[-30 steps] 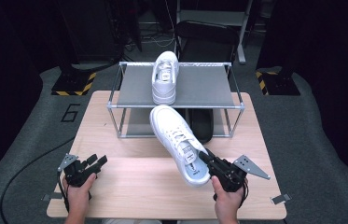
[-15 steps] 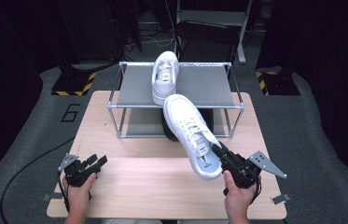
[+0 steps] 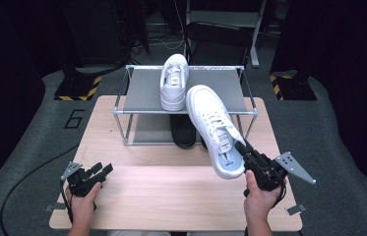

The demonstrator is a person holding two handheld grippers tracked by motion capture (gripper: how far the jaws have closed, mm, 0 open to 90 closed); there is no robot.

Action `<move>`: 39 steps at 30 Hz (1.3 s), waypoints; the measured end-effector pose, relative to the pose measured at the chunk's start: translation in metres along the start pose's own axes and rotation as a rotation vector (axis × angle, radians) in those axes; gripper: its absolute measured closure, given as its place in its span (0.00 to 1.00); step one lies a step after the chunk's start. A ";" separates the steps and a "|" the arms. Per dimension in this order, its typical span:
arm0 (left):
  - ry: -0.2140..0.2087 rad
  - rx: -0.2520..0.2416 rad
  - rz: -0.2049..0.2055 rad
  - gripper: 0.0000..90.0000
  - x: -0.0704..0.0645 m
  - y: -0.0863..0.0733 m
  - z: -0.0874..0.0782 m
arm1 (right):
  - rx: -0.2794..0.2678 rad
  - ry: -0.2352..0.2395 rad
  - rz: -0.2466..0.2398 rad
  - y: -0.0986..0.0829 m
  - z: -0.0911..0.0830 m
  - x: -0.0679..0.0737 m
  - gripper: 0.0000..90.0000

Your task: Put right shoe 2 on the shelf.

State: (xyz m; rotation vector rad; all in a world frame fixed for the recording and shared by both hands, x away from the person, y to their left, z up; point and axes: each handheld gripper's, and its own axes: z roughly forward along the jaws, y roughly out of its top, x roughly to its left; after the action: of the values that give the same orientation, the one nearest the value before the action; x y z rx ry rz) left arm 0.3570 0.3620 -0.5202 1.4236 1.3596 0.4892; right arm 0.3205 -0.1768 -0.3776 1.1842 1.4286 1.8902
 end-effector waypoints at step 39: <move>-0.002 0.004 -0.021 0.48 0.003 -0.001 -0.002 | 0.003 -0.142 -0.021 0.061 0.105 -0.024 0.87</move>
State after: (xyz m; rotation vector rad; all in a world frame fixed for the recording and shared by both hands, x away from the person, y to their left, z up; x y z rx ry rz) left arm 0.3560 0.3652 -0.5220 1.4113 1.3738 0.4710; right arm 0.4292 -0.1622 -0.3210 1.2737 1.3628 1.7531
